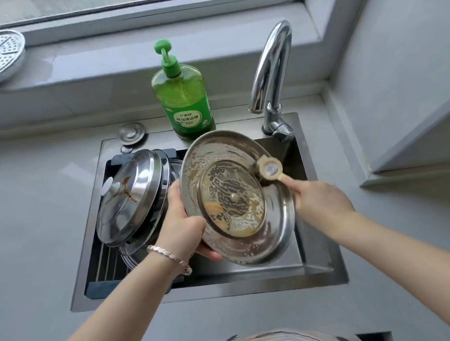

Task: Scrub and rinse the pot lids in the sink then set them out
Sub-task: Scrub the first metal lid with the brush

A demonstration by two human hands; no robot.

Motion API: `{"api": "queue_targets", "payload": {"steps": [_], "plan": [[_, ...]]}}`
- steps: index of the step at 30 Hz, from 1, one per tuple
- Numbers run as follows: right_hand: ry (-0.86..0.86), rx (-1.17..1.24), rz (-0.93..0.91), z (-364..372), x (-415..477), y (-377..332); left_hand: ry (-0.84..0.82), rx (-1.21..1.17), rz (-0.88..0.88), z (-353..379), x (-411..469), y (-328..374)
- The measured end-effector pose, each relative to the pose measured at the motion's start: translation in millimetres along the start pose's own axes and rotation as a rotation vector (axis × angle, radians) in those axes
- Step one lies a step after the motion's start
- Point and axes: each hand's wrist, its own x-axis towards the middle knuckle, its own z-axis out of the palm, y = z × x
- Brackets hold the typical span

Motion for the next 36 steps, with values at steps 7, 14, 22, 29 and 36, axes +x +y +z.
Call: {"api": "queue_targets", "payload": {"steps": [7,14,22,29,36], "plan": [[-0.153,-0.17,-0.047,-2.1,-31.6,-2.3,0.099,-0.051,0.028,-1.3,9.7,7.0],[-0.45,0.176,-0.12,-7.4,-51.1,-11.7,0.047,0.056,0.068,2.4,16.1,0.4],[-0.502,0.263,-0.105,-0.7,-51.6,-9.6,0.077,0.029,0.054,6.0,20.8,-4.0],[-0.377,0.191,-0.042,5.7,-43.4,4.3,0.111,-0.012,0.015,10.4,28.1,-8.1],[-0.298,0.254,0.162,7.0,-20.3,41.0,0.122,-0.072,-0.047,25.4,41.4,-21.4]]}}
